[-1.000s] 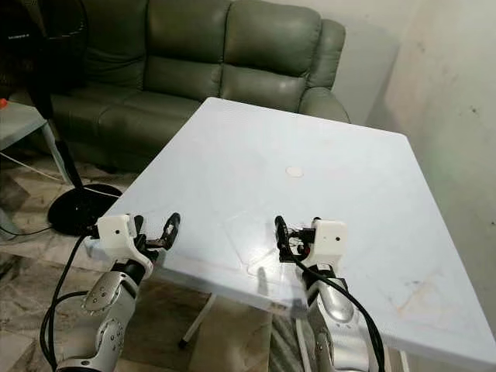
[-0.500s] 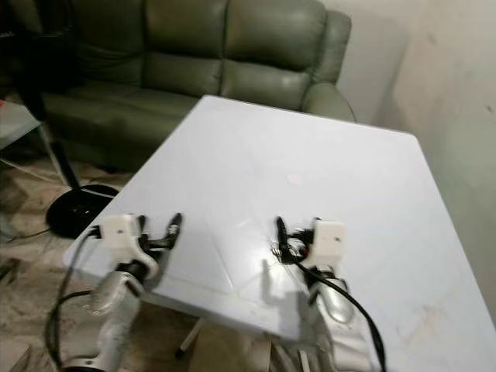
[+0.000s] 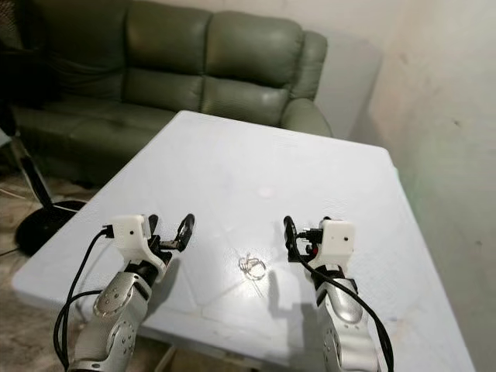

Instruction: Hang keys on a hook

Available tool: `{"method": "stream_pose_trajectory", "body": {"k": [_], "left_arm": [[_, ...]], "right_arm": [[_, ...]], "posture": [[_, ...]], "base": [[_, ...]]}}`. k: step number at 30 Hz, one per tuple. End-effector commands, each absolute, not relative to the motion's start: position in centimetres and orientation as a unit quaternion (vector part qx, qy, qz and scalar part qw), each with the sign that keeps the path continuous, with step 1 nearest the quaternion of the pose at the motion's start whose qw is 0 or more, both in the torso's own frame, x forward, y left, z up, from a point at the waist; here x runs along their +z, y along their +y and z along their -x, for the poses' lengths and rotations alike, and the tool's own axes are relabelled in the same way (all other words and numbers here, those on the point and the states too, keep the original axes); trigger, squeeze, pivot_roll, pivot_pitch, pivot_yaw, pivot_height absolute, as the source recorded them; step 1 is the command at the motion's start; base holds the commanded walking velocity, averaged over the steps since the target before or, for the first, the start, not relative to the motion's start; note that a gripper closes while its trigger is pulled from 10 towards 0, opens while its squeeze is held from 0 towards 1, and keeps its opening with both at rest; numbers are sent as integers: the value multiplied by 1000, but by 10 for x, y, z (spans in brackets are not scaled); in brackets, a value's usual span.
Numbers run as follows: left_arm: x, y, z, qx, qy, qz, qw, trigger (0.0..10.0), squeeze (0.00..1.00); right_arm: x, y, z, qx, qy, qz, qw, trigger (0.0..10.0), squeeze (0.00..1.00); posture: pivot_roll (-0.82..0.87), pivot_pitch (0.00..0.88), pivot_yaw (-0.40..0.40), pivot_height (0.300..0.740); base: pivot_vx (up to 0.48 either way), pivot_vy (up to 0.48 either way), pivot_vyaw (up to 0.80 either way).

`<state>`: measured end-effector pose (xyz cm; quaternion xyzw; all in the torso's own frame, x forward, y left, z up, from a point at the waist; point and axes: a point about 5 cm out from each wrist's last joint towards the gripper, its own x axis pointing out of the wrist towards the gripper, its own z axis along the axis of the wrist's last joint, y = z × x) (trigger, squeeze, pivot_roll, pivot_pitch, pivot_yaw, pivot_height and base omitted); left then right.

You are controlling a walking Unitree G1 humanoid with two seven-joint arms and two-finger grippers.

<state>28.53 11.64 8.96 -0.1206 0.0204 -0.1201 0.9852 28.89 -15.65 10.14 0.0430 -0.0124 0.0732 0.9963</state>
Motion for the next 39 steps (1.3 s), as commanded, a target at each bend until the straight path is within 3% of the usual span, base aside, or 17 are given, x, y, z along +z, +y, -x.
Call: {"method": "stream_pose_trajectory", "body": {"k": [1,20,39], "left_arm": [[92,111,-282,-140,17,112,984,10000,0],[83,87,-258,-228,30,69,971,10000,0],[84,86,-258,-219,34,79,972,10000,0]], "right_arm": [[101,-157,-291,93,-6,-39,995,10000,0],[94,-151,-288,265,45,37,962,10000,0],[89,-140,-302,273,98,81,954,10000,0]], "posture": [[41,39,-87,740],[54,38,-104,740],[55,48,-113,740]], "base": [[0,0,0],[0,0,0],[0,0,0]]}}
